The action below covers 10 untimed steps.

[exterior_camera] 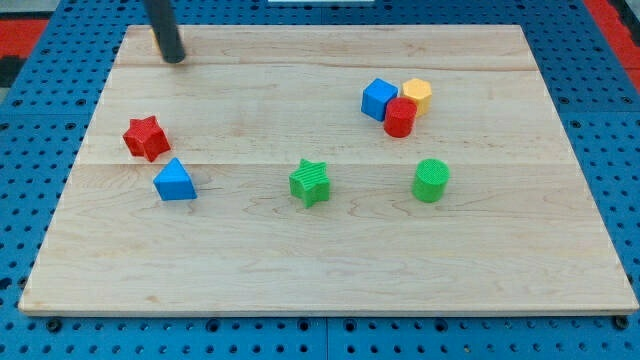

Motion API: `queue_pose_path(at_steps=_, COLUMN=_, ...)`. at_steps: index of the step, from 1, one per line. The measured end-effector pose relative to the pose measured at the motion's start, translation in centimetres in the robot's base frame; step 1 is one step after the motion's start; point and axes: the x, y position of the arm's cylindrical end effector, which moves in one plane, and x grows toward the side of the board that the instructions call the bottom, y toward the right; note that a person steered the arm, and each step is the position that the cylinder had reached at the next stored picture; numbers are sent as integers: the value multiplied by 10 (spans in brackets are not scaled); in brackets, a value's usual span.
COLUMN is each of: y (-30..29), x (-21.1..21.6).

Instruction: Slightly push the yellow heart towards bottom

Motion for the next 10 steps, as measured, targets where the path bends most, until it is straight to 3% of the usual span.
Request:
queue_pose_path(at_steps=1, y=53, x=-45)
queue_pose_path(at_steps=2, y=38, x=-49)
queue_pose_path(at_steps=3, y=-51, x=-47)
queue_pose_path(at_steps=5, y=-103, x=-33)
queue_pose_path(at_steps=7, y=-66, x=-1)
queue_pose_path(at_steps=8, y=-110, x=8)
queue_pose_path(at_steps=10, y=-47, x=26)
